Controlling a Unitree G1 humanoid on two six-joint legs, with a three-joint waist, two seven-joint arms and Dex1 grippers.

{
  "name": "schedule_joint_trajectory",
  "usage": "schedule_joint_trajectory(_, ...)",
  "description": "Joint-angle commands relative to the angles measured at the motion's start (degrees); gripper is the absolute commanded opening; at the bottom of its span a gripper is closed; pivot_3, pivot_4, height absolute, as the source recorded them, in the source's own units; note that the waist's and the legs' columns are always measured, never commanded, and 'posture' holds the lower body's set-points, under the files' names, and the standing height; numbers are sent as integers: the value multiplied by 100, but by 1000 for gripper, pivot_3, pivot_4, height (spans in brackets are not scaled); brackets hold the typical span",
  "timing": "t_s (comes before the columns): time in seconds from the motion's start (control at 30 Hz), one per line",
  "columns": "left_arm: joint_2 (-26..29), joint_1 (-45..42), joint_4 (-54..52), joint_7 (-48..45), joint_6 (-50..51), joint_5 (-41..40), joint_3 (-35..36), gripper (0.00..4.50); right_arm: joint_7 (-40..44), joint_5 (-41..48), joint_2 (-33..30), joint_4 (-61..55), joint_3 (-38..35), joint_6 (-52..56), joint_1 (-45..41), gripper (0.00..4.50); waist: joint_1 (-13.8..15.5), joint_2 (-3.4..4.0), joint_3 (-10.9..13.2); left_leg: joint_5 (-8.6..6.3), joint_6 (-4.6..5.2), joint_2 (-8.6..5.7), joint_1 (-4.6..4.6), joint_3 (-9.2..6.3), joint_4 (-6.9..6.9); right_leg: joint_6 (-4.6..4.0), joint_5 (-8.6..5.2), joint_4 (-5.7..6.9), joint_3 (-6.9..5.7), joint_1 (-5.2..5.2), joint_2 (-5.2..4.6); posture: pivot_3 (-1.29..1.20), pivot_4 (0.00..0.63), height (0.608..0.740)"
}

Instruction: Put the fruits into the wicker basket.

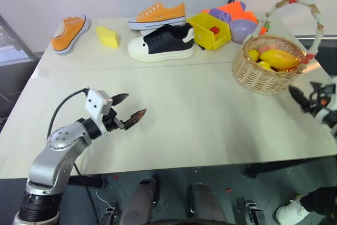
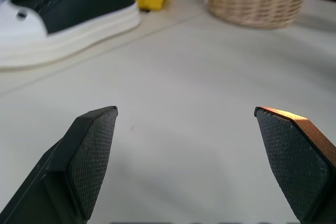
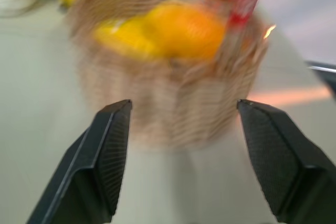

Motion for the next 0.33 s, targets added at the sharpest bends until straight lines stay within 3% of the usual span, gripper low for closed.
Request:
schedule_joint_trajectory(0.03,33,209,340,109,-375,284,398,4500,528,309,199,-906,321,-185,481,3310,-25,2,-2,-1,-1,2,2,0,0,0,0,0,1,1,0,0,150,740)
schedule_joint_trajectory(0.33,-131,978,716,157,-1042,513,894,4500,576,94,773,-1043,1582,-441,131,3310,-105,3,-2,-11,-14,3,-8,-2,-10,-2,-2,-15,5,-17,-8,0,150,740)
